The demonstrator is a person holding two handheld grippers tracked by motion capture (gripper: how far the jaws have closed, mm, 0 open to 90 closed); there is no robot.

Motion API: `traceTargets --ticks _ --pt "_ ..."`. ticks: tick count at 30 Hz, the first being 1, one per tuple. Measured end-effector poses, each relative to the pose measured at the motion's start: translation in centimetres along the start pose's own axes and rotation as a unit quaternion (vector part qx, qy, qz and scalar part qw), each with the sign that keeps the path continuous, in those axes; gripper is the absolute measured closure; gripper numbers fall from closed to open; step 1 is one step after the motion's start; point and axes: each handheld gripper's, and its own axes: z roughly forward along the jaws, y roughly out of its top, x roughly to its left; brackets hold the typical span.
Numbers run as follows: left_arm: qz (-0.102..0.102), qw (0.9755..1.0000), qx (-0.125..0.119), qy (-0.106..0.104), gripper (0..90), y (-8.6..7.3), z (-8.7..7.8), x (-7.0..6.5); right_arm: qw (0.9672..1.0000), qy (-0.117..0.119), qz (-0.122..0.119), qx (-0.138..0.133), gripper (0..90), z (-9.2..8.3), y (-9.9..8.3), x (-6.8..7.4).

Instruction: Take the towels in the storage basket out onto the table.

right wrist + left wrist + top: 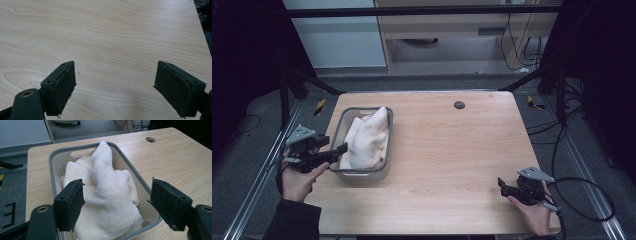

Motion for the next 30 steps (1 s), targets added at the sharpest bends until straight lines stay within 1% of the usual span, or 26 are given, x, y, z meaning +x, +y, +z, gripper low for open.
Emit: traceTargets --ticks 6,7,11,13,16,23,24,26,30 --pt "0.004 0.9999 0.016 -0.003 25.7 1.1 1.0 -0.6 1.0000 0.002 0.000 0.002 16.5 0.1 0.0 0.0" --pt "0.008 0.9998 0.020 -0.002 25.5 1.4 1.3 -0.7 1.0000 0.002 -0.001 0.002 16.5 0.1 0.0 0.0" --pt "0.010 0.9996 0.026 -0.001 25.2 1.9 1.8 -0.9 1.0000 0.003 -0.001 0.002 16.4 0.1 0.0 0.0" --pt "0.012 0.9994 0.034 0.001 24.7 2.3 2.3 -1.1 1.0000 0.004 0.000 0.003 16.3 0.1 0.0 0.0" --pt "0.013 0.9993 0.036 0.001 24.5 2.4 2.6 -1.3 1.0000 0.005 0.000 0.004 16.1 0.1 0.0 0.0" --pt "0.020 0.9982 0.056 0.006 23.6 3.2 3.6 -1.6 1.0000 0.006 -0.001 0.004 15.9 0.1 0.0 0.0" --pt "0.018 0.9982 0.057 0.006 23.4 3.2 3.8 -1.6 1.0000 0.006 -0.001 0.005 15.9 0.1 0.0 0.0" --pt "0.023 0.9978 0.062 0.006 23.3 3.4 4.1 -1.7 1.0000 0.006 -0.001 0.005 15.9 0.2 0.0 0.0" --pt "0.023 0.9973 0.070 0.005 22.5 3.5 4.8 -1.8 0.9999 0.009 0.000 0.006 15.8 0.2 0.1 0.0"
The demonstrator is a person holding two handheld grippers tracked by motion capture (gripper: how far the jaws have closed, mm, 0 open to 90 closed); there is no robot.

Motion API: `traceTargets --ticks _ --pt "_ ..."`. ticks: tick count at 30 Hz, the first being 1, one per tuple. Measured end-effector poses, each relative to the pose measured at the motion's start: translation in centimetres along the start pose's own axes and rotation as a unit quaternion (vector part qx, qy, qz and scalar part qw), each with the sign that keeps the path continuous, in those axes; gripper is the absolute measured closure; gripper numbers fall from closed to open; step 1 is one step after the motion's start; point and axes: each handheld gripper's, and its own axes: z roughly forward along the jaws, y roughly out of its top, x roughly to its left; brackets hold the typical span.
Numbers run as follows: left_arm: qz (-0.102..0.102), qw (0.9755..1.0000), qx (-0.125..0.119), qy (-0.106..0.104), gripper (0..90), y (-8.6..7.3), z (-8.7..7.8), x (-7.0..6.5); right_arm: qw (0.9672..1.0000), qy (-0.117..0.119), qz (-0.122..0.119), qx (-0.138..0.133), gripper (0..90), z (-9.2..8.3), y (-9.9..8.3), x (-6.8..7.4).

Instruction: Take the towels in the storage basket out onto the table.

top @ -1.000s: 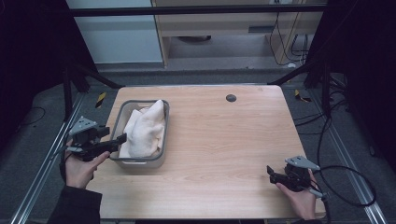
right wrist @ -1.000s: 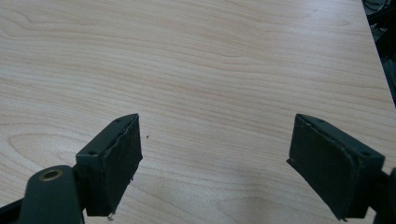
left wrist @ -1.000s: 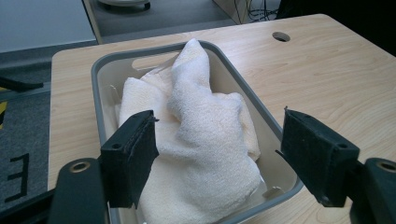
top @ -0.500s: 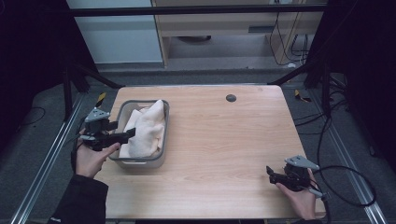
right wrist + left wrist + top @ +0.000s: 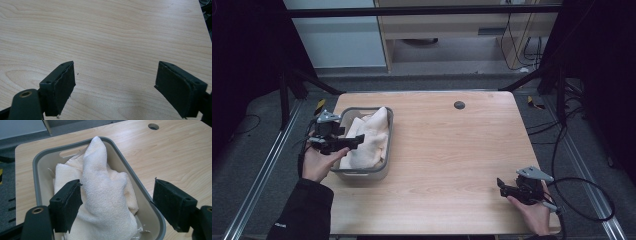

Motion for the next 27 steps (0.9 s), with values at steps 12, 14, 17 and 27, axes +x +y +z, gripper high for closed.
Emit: traceTargets --ticks 12,14,17,27 --pt "0.008 0.9992 0.036 0.012 21.4 0.6 2.2 -0.3 1.0000 0.003 -0.003 0.003 15.3 0.1 0.0 0.0" --pt "0.008 0.9990 0.042 0.014 21.0 0.6 2.5 -0.3 1.0000 0.004 -0.003 0.004 15.2 0.1 0.0 0.0" --pt "0.007 0.9985 0.051 0.017 20.2 0.6 3.1 -0.2 1.0000 0.005 -0.003 0.006 14.9 0.2 0.0 0.0" --pt "0.004 0.9965 0.080 0.025 17.9 0.2 4.8 -0.2 0.9999 0.007 -0.004 0.009 14.5 0.3 0.0 0.0"
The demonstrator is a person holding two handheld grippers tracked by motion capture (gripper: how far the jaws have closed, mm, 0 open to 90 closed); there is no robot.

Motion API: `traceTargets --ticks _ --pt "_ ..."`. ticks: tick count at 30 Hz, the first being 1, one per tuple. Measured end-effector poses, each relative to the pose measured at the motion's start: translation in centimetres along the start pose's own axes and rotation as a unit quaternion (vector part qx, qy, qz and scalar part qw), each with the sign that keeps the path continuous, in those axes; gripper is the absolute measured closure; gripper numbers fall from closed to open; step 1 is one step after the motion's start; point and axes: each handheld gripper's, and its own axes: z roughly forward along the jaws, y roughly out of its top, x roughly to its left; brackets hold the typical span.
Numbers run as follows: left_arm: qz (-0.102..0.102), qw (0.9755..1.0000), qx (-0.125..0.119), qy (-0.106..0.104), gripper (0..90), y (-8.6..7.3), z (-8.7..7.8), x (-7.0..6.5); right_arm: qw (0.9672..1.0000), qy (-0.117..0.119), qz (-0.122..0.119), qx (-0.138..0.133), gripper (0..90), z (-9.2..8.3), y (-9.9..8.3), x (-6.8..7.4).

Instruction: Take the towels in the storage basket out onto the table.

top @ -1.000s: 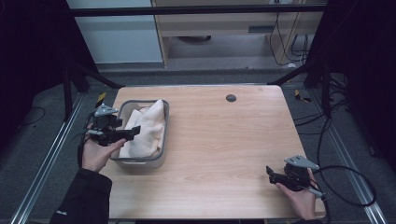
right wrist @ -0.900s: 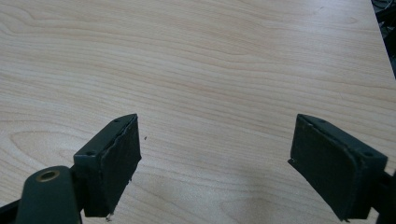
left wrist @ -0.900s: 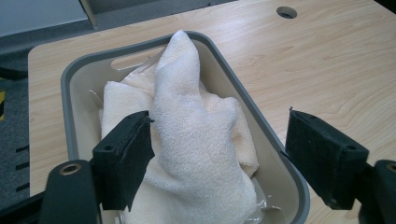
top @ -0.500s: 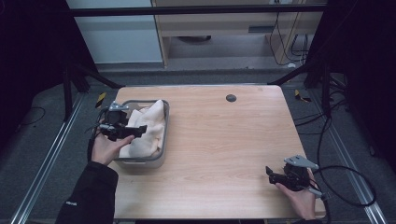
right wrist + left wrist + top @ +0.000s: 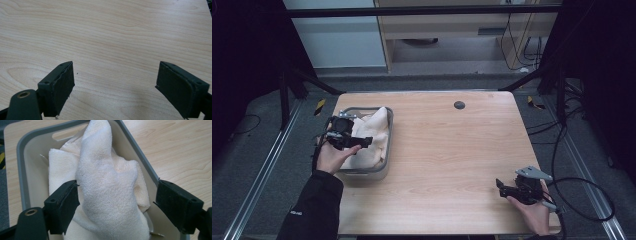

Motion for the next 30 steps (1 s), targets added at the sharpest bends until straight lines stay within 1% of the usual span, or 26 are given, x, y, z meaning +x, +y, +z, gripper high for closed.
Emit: traceTargets --ticks 1,4,13,14,18,19,22,23,25,29,30 --pt "0.000 1.0000 0.000 0.000 17.8 0.0 0.0 0.0 1.0000 0.000 0.000 0.000 14.5 0.0 0.0 0.0" --pt "0.001 0.9999 0.010 0.005 17.3 -0.1 0.6 0.0 1.0000 0.001 -0.001 0.002 14.3 0.0 0.0 0.0" --pt "-0.011 0.9995 0.028 0.008 14.9 -0.7 2.5 0.3 1.0000 0.004 0.000 0.007 13.0 0.2 -0.1 -0.1" --pt "-0.011 0.9995 0.028 0.008 14.7 -0.7 2.5 0.3 1.0000 0.004 0.000 0.007 13.0 0.2 -0.1 -0.1" --pt "-0.014 0.9992 0.037 0.006 14.1 -1.1 3.4 0.4 1.0000 0.004 0.002 0.008 12.6 0.2 -0.1 -0.1" --pt "-0.014 0.9988 0.046 0.006 13.7 -1.2 3.9 0.4 1.0000 0.005 0.002 0.008 12.4 0.2 -0.1 -0.1" --pt "-0.013 0.9985 0.052 0.006 13.7 -1.4 4.3 0.5 0.9999 0.005 0.002 0.009 12.4 0.3 -0.1 -0.1" --pt "-0.017 0.9985 0.051 0.007 13.7 -1.4 4.5 0.5 0.9999 0.005 0.003 0.009 12.3 0.2 -0.1 -0.1" --pt "-0.014 0.9981 0.059 0.010 14.0 -1.6 4.8 0.5 0.9999 0.008 0.006 0.011 12.2 0.2 -0.1 -0.1" --pt "-0.018 0.9976 0.065 0.011 15.0 -1.7 5.3 0.5 0.9999 0.010 0.005 0.013 12.1 0.3 -0.1 0.0" --pt "-0.015 0.9976 0.066 0.012 16.1 -1.7 5.4 0.5 0.9999 0.010 0.005 0.013 12.0 0.3 -0.1 -0.1"
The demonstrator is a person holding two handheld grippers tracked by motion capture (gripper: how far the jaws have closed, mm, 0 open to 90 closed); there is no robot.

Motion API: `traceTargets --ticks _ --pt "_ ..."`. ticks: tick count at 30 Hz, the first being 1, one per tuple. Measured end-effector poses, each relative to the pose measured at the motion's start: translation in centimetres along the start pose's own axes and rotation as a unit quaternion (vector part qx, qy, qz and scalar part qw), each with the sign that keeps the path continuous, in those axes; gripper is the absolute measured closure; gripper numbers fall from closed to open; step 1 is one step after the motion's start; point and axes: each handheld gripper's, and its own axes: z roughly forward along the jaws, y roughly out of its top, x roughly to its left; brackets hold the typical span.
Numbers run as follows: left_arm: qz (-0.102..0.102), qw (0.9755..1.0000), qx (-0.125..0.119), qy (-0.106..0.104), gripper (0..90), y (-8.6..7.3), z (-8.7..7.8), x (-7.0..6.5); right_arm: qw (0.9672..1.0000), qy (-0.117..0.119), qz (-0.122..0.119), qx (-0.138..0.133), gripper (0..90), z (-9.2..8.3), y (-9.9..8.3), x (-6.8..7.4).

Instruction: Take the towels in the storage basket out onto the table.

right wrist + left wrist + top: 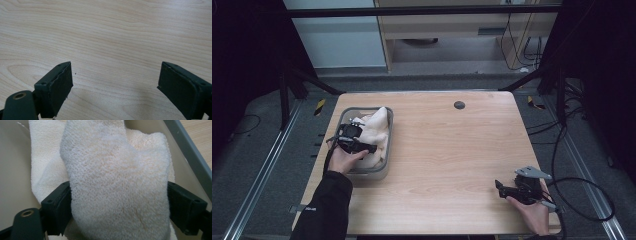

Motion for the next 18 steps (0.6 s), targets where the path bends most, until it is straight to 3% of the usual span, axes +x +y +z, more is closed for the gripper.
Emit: traceTargets --ticks 5,13,18 --pt "-0.006 1.0000 0.007 0.002 22.5 0.07 0.26 -0.10 1.0000 -0.001 -0.002 0.001 11.9 0.08 -0.01 0.00" --pt "-0.012 0.9998 0.018 -0.003 44.8 0.04 0.13 0.10 1.0000 -0.001 -0.002 0.003 11.9 0.09 -0.02 0.01" --pt "-0.017 0.9997 0.017 -0.004 50.5 0.12 -0.11 0.17 1.0000 -0.002 -0.002 0.003 12.0 0.11 -0.02 0.00"
